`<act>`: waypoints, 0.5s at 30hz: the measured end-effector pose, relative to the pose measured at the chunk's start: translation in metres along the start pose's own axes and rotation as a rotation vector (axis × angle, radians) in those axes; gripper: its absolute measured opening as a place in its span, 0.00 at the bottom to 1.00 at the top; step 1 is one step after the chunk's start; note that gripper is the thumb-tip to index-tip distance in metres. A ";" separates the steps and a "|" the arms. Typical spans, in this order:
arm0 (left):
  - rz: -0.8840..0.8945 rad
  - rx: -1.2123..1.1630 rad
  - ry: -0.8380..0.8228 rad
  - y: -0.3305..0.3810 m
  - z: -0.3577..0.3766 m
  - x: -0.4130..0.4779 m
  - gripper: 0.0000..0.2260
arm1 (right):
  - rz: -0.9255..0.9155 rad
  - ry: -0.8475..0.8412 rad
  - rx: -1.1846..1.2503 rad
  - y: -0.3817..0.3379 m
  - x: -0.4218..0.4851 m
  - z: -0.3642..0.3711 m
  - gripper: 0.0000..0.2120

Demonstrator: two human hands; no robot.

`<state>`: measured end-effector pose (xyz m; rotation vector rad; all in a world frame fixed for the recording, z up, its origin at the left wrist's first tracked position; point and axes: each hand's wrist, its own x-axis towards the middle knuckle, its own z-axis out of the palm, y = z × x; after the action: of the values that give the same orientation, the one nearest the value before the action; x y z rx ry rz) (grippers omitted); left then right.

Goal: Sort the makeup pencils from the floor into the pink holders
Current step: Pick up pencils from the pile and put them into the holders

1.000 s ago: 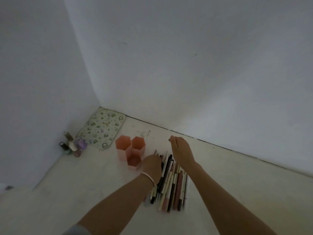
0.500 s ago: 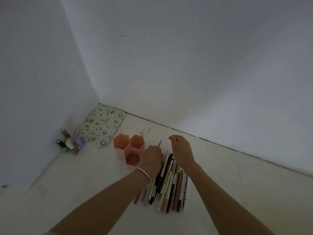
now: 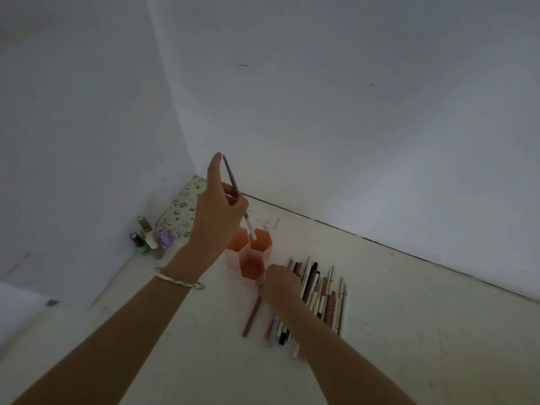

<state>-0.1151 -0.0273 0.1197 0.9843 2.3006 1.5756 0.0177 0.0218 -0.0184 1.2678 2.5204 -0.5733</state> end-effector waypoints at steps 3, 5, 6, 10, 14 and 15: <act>0.046 0.032 -0.015 -0.010 -0.001 -0.007 0.38 | 0.038 0.055 -0.076 -0.012 -0.002 0.016 0.10; 0.047 0.040 -0.007 -0.015 -0.003 -0.008 0.37 | 0.071 0.070 -0.005 -0.015 -0.003 0.022 0.08; 0.052 0.045 0.015 -0.018 -0.004 -0.007 0.38 | 0.079 0.073 0.049 -0.015 -0.002 0.023 0.08; 0.069 0.094 0.094 -0.035 -0.018 0.002 0.40 | 0.131 0.102 0.264 -0.004 0.004 -0.007 0.13; 0.081 0.152 0.110 -0.057 -0.021 0.005 0.39 | 0.147 0.361 0.451 0.018 0.012 -0.069 0.09; 0.094 0.175 0.088 -0.062 -0.017 0.003 0.39 | 0.125 0.448 0.515 0.018 0.012 -0.082 0.08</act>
<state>-0.1516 -0.0521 0.0728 1.0981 2.5232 1.5000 0.0212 0.0772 0.0451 1.9018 2.7068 -1.0601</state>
